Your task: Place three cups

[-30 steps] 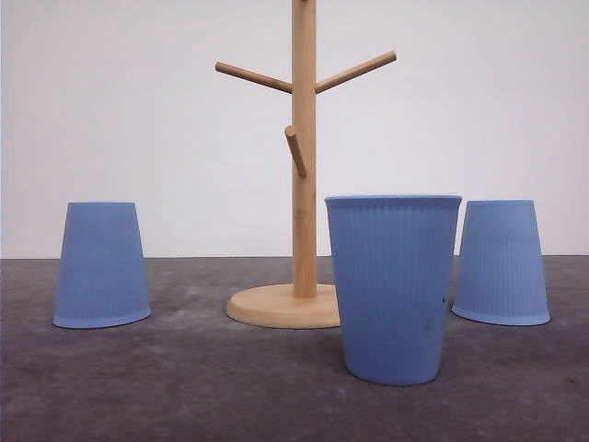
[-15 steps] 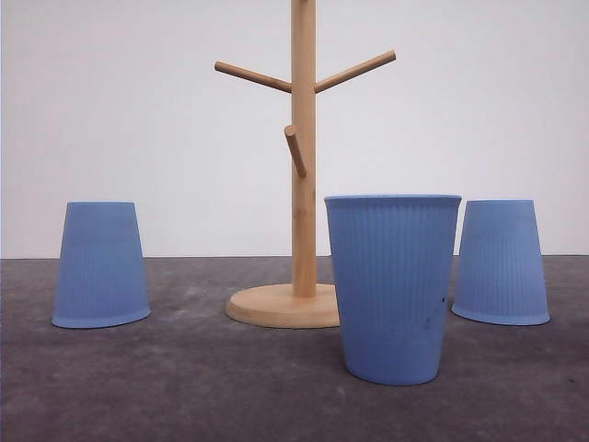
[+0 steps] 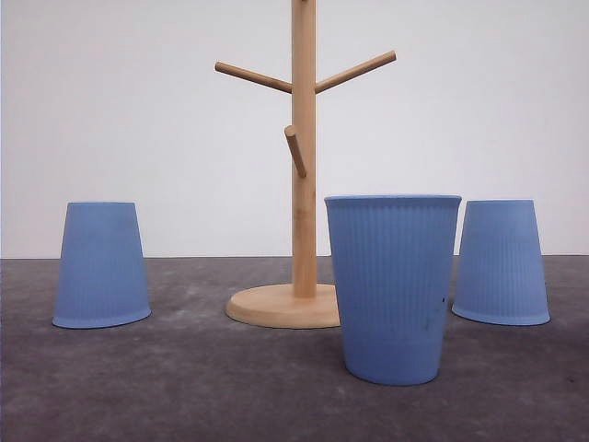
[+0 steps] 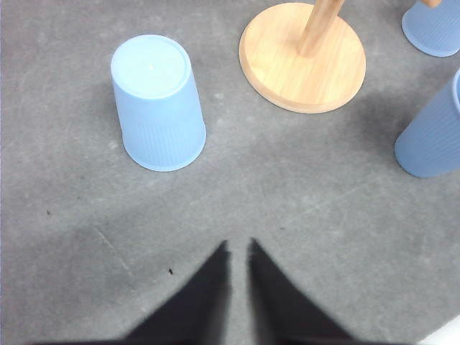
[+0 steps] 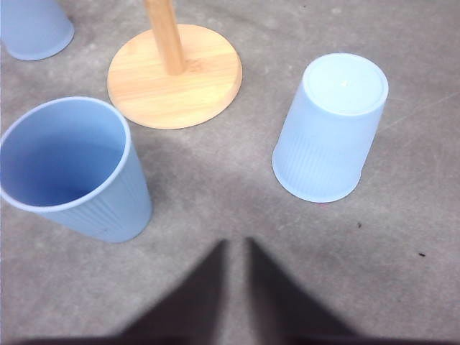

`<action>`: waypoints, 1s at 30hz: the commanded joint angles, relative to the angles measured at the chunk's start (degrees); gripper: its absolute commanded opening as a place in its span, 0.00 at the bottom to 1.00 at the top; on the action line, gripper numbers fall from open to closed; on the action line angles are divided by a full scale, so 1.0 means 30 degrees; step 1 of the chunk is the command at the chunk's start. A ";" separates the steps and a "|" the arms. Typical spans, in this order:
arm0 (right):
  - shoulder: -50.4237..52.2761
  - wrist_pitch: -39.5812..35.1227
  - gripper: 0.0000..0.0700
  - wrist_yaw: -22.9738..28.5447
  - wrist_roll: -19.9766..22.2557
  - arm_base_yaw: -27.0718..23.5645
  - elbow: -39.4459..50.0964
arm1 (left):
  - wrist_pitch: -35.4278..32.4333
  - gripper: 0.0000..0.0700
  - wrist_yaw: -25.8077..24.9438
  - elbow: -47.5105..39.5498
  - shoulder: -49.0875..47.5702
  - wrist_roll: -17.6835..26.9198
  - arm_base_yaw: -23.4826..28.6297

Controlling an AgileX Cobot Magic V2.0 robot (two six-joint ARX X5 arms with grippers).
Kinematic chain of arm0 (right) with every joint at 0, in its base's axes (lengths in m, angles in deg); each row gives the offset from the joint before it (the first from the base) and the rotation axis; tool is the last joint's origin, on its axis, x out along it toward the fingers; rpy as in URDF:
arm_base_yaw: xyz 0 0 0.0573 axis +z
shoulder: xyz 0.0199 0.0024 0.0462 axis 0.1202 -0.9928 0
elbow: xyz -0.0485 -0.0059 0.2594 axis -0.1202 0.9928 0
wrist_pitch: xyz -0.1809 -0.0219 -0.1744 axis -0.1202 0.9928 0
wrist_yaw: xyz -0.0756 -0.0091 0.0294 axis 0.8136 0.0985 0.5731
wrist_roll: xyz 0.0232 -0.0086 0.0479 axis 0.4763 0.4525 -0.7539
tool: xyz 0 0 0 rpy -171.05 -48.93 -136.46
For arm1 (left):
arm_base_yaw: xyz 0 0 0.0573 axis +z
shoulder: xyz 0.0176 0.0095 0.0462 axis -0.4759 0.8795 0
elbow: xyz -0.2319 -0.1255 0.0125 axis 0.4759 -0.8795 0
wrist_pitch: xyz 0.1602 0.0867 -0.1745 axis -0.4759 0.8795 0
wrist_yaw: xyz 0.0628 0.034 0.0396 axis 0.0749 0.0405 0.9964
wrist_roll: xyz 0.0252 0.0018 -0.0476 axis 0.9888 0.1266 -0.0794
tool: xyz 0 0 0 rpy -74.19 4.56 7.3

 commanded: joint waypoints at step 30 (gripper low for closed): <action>-0.0034 -0.1150 0.64 0.0086 -0.0073 0.0741 -0.0267 | -0.9556 0.81 0.2275 0.0670 1.0920 -0.5539 -0.0007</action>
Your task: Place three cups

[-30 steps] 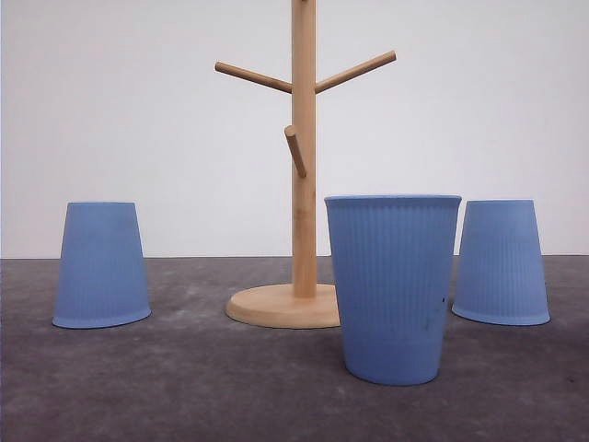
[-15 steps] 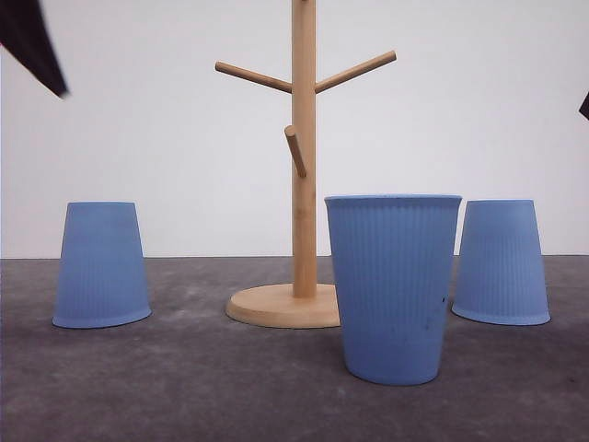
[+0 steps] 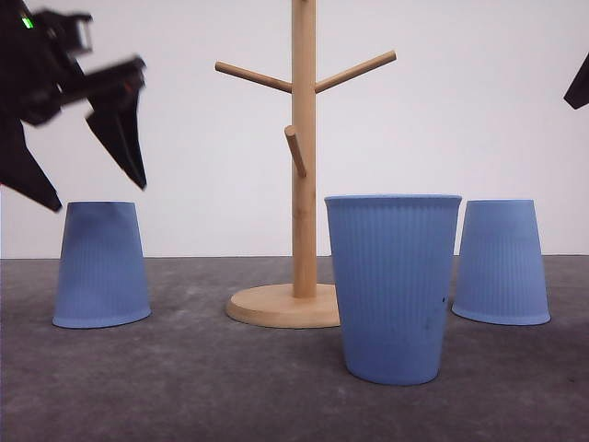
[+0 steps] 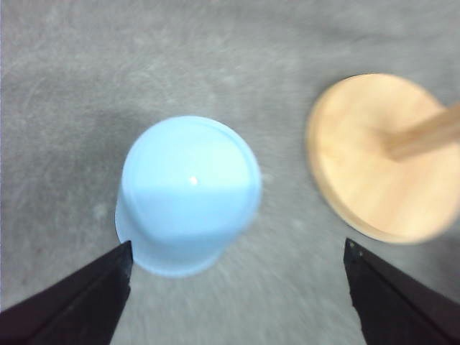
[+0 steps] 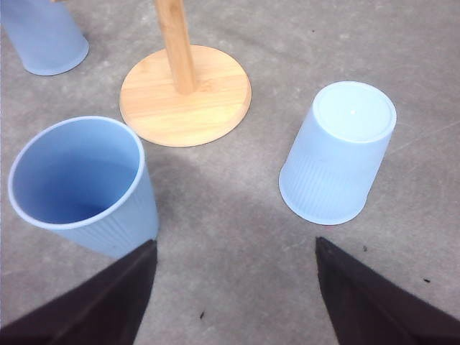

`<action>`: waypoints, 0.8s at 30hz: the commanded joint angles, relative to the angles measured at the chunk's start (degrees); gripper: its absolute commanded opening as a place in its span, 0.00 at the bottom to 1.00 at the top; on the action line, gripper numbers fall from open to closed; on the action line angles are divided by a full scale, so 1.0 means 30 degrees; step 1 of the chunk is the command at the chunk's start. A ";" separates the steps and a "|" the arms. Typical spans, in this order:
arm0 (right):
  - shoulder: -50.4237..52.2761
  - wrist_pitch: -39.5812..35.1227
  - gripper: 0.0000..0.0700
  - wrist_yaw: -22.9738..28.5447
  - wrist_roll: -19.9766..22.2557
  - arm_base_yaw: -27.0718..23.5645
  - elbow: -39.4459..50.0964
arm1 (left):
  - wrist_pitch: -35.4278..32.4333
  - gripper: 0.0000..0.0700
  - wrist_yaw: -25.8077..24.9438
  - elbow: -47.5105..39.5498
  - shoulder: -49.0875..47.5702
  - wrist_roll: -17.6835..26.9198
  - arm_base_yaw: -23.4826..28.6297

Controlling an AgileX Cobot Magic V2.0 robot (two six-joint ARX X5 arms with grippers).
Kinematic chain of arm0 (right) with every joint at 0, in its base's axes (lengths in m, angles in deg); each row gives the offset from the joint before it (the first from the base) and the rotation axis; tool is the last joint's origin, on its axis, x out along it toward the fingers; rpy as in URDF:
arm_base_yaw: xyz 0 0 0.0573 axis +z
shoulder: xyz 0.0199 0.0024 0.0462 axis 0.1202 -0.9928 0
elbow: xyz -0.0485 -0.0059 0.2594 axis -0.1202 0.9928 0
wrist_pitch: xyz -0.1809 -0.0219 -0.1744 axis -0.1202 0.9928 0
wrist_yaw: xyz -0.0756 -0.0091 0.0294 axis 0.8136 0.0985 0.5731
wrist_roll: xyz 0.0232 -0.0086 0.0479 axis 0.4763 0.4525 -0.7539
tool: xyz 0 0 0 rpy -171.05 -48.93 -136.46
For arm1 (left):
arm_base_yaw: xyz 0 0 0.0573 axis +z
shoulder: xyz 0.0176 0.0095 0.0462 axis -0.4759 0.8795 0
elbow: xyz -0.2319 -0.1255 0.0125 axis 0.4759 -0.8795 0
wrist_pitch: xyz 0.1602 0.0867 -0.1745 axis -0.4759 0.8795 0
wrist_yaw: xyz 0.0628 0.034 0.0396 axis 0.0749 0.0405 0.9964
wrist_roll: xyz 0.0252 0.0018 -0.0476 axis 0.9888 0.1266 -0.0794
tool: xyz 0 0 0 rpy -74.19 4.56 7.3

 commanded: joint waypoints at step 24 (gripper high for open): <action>-0.0036 -0.0338 0.64 0.0051 -0.0058 0.0102 -0.0262 | -0.3251 0.58 0.1799 0.0350 0.3362 0.1507 0.0095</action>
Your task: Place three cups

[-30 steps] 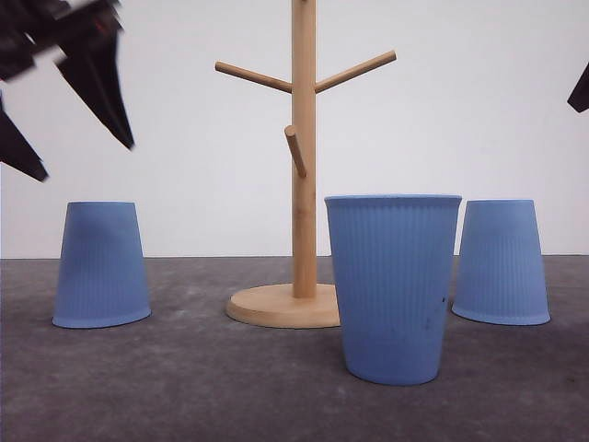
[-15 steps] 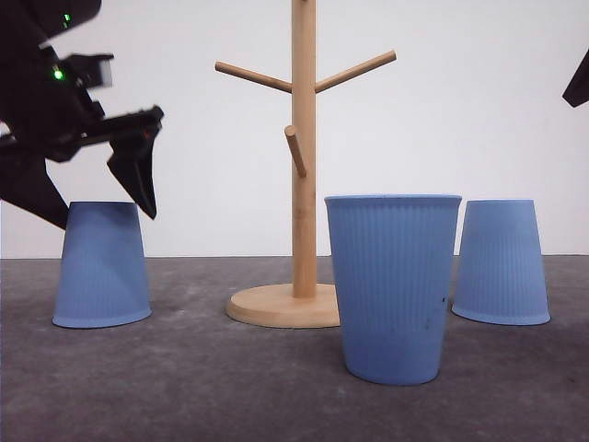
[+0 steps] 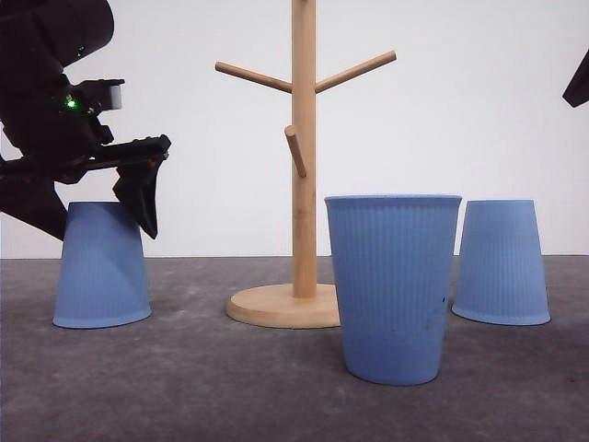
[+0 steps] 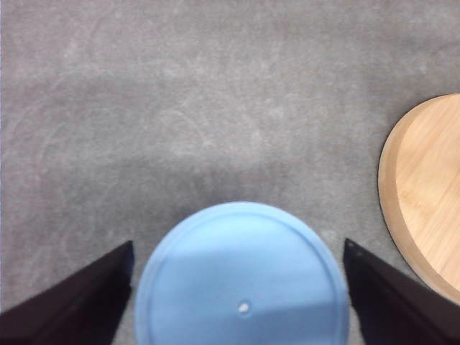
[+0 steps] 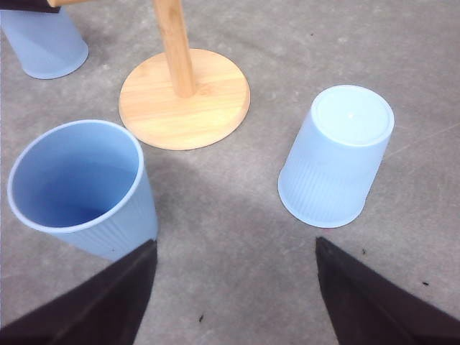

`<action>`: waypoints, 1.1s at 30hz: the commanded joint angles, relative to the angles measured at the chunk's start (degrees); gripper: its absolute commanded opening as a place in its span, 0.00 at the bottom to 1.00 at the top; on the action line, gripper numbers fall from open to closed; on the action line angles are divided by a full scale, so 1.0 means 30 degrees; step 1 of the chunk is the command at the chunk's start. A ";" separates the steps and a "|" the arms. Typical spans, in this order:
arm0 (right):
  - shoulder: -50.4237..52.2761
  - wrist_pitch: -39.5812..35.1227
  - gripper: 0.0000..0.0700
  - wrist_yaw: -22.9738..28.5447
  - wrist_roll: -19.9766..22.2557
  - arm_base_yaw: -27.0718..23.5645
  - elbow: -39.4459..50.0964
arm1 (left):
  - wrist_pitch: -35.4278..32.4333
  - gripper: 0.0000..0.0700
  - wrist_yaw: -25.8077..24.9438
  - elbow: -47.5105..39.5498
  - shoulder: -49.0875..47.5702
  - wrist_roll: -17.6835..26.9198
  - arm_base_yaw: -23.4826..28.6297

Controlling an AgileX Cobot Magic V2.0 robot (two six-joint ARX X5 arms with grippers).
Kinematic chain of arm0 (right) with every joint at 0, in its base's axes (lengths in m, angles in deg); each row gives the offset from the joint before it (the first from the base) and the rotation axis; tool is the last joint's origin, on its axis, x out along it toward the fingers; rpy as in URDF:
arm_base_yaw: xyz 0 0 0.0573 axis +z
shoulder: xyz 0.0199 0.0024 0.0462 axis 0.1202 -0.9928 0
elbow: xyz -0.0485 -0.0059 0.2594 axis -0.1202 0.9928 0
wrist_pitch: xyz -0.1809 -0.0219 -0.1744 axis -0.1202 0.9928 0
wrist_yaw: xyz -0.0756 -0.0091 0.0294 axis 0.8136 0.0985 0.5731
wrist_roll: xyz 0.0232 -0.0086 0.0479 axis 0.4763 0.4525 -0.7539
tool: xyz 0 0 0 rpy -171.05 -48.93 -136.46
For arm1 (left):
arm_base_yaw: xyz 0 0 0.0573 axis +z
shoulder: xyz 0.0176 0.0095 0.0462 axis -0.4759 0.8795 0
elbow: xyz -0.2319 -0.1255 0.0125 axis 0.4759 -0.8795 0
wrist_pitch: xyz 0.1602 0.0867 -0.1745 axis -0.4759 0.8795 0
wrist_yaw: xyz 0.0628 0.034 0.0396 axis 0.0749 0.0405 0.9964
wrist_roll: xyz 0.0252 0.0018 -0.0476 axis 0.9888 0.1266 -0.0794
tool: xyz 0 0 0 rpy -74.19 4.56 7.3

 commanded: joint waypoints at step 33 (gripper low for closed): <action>-0.0036 -0.0464 0.64 0.0049 -0.0058 0.0102 -0.0267 | 0.7821 0.50 -1.1027 0.7729 -0.1552 -0.2005 0.5296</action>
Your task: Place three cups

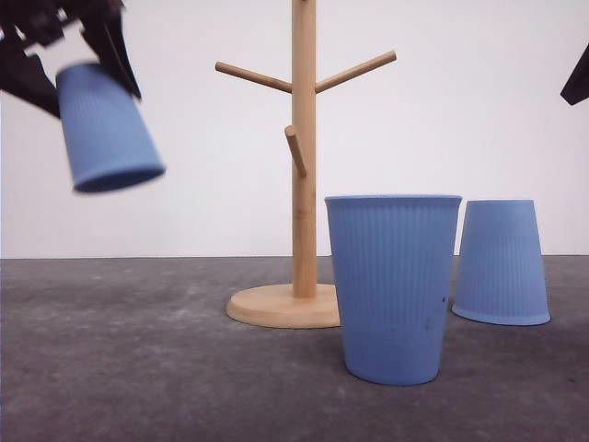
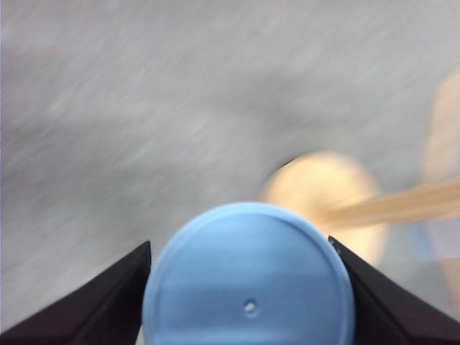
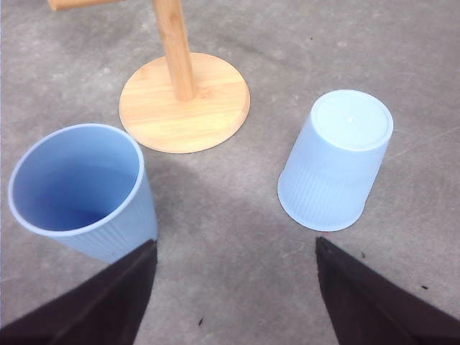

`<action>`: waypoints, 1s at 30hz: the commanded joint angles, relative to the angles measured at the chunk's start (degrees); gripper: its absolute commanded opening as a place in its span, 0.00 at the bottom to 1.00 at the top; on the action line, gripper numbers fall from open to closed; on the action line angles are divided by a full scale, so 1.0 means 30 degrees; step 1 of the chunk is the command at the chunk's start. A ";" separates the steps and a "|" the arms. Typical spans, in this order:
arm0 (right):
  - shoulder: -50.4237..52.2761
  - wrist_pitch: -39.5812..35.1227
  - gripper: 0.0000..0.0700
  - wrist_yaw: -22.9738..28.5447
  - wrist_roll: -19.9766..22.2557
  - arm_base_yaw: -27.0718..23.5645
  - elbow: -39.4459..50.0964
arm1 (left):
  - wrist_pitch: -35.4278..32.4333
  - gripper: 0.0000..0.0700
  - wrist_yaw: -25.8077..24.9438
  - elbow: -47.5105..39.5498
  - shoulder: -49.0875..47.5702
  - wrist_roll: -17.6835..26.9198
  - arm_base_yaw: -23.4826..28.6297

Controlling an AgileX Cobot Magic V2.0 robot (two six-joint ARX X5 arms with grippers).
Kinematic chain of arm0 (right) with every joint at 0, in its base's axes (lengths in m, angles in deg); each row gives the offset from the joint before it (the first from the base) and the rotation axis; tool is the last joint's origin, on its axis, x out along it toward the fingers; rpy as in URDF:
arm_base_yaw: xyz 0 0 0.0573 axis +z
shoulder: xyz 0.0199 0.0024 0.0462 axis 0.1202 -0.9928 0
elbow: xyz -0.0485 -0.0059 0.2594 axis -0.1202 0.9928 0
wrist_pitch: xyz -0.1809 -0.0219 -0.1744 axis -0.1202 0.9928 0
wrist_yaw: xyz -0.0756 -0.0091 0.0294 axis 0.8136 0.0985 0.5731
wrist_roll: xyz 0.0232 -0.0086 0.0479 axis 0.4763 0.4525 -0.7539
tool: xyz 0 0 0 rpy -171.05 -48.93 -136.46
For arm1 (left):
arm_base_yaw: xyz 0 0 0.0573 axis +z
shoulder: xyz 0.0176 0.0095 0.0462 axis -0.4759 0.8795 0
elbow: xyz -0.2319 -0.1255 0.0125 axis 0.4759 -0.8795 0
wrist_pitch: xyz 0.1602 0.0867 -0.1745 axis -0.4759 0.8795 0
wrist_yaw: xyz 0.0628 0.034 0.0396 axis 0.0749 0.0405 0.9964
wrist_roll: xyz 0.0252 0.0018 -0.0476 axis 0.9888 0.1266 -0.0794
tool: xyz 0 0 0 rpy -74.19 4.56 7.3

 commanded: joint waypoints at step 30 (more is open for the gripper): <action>-0.0036 -0.1184 0.64 -0.0095 -0.0356 0.0102 -0.0266 | -0.9087 0.50 -0.7719 0.0326 0.2005 -0.9934 0.0731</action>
